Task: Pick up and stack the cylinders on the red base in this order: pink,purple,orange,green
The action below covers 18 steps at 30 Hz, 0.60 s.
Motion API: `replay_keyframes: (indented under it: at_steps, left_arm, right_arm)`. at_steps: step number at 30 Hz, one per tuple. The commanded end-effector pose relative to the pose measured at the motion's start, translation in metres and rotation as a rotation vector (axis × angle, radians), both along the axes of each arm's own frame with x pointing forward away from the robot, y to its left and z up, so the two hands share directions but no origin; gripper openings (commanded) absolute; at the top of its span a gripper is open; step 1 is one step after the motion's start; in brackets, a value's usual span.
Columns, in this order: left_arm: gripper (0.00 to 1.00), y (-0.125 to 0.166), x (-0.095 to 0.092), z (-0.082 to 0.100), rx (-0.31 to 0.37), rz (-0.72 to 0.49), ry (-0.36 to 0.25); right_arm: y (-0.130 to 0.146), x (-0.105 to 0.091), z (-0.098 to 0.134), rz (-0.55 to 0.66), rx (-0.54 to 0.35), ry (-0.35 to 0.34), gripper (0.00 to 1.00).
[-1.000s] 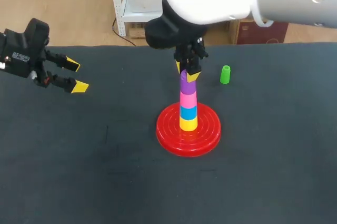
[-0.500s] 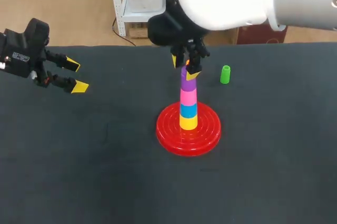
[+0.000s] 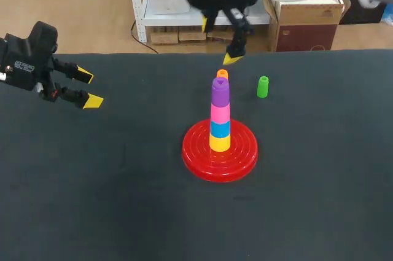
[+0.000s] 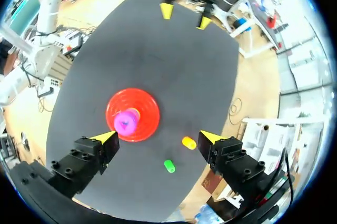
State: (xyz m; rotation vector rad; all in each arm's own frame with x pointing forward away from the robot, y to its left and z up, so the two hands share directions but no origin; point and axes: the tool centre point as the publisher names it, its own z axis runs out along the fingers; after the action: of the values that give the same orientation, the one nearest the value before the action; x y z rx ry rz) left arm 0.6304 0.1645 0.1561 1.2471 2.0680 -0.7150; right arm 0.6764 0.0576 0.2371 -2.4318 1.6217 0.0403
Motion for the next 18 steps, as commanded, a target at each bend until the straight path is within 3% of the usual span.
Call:
replay_keyframes:
  at_steps: [1, 8, 18]
  left_arm:
    - [1.0, 0.001, 0.0, -0.001, -0.003, -0.002, -0.003]
    - [1.0, 0.001, 0.0, -0.001, -0.003, -0.002, -0.003]
    - [1.0, 0.001, 0.0, -0.001, -0.003, -0.002, -0.003]
  right_arm:
    - [-0.015, 0.031, -0.011, 0.001, 0.01, 0.025, 1.0]
    - [-0.021, 0.089, -0.041, 0.042, -0.056, 0.1, 1.0]
    - [-0.019, 0.145, -0.084, 0.092, -0.117, 0.185, 1.0]
